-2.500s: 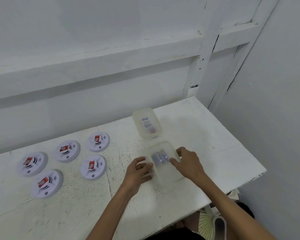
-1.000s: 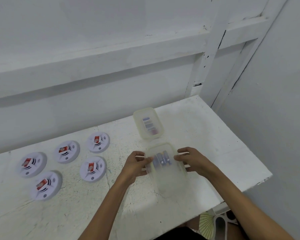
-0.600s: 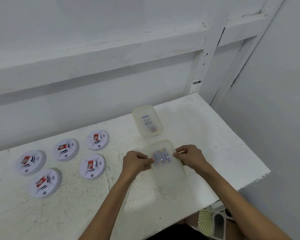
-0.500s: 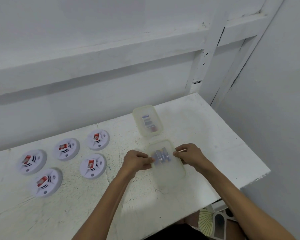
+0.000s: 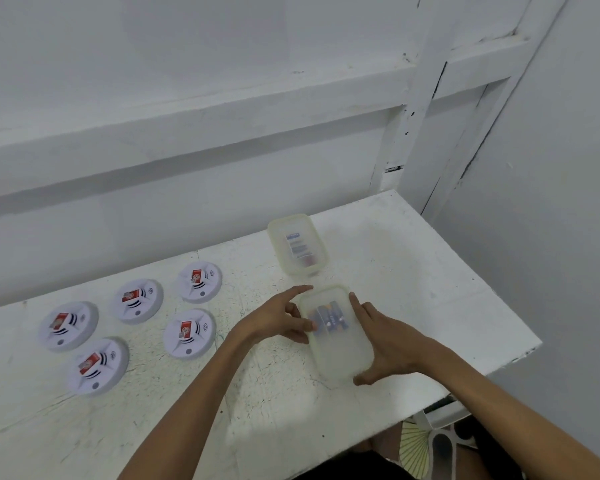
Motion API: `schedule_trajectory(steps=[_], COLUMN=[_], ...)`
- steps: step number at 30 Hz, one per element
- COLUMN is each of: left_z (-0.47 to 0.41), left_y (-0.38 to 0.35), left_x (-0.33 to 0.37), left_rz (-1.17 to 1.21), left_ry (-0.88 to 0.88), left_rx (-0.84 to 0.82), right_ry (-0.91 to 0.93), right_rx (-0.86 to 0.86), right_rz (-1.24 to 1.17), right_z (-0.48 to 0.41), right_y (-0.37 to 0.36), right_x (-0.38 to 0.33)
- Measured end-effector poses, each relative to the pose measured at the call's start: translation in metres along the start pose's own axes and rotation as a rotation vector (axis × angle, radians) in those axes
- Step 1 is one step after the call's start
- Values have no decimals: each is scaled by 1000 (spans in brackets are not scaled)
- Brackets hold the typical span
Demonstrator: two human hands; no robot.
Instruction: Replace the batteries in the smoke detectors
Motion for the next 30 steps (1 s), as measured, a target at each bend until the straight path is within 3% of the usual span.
schedule_trajectory(steps=[8, 18, 23, 30], left_z=[-7, -13, 1, 91], left_y=[-3, -2, -1, -2], left_x=[2, -11, -28, -114], left_rz=[88, 97, 124, 181], left_ry=[43, 0, -31, -64], left_rx=[-157, -127, 18, 165], right_ry=[40, 17, -23, -184], right_rx=[53, 57, 59, 50], right_rz=[60, 58, 2, 15], right_z=[-2, -5, 9, 56], right_y=[2, 3, 1, 18], right_x=[10, 9, 6, 11])
Point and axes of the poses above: each hand's wrist, its own z-axis away from the middle knuckle, its own y-axis out of the back of the hand, x = y × z, the point moved 7 cm from there along -z, towards the middle knuckle, and after that the axes turned 1 degree about x, right-handed, at the moved point
